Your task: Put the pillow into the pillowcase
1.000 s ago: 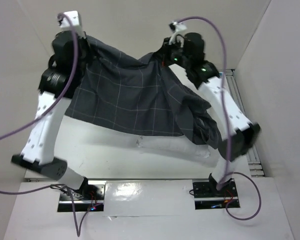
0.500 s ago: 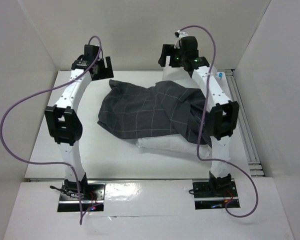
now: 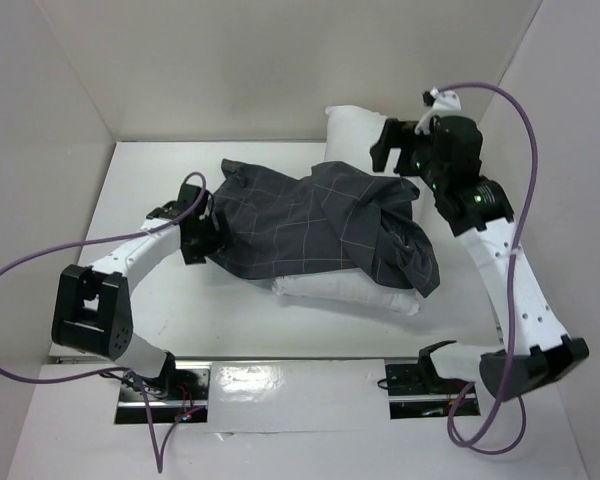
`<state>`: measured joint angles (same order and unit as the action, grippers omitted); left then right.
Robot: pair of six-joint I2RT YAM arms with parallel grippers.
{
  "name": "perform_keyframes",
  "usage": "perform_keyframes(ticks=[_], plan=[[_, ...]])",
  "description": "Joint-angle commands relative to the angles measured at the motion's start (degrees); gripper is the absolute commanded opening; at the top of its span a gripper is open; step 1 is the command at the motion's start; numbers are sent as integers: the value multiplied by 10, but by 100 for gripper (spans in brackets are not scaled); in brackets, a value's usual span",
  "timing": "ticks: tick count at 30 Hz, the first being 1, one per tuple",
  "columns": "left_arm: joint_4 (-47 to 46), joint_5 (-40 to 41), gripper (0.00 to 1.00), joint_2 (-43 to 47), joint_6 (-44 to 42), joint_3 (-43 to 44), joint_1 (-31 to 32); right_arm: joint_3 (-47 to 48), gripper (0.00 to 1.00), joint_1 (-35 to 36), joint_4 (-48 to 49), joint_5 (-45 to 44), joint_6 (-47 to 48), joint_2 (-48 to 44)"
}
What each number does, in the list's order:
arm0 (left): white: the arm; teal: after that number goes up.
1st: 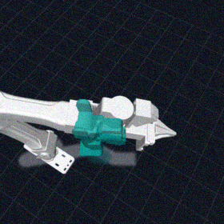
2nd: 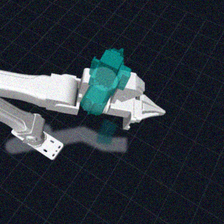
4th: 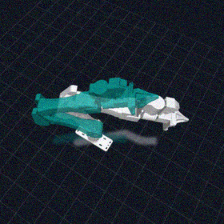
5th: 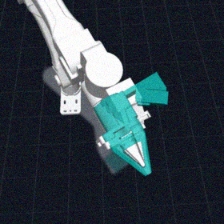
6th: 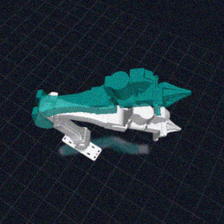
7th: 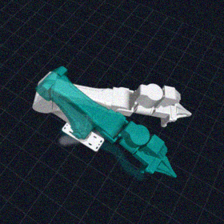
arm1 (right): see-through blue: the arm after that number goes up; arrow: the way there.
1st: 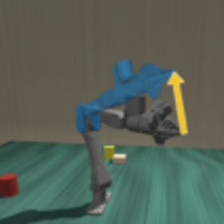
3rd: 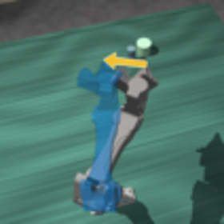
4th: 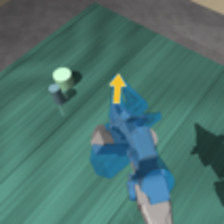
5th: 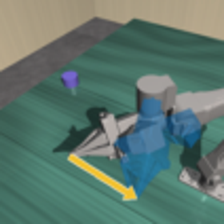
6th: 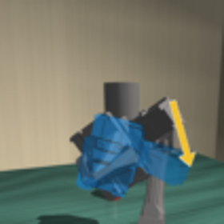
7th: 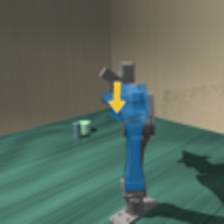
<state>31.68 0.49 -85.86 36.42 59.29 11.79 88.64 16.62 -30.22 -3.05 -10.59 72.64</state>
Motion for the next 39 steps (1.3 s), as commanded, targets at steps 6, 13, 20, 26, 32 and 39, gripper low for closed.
perform_keyframes(ticks=[6,13,20,26,32,39], plan=[[-94,6,94,-49,66,-32,-5,-110,99,6,-194,-76,-7,-120],[-109,8,79,-146,82,9,-5,-166,99,6,-273,0,-42,-158],[-91,14,0,-154,82,61,-23,-257,99,6,-258,91,-73,-200],[-44,27,0,-90,54,134,-63,-290,10,6,-203,124,-86,-186],[8,-15,0,-37,-4,339,-133,-77,0,6,-121,180,-53,-105],[73,-62,0,-150,-26,638,-237,113,0,6,87,283,-67,27]])
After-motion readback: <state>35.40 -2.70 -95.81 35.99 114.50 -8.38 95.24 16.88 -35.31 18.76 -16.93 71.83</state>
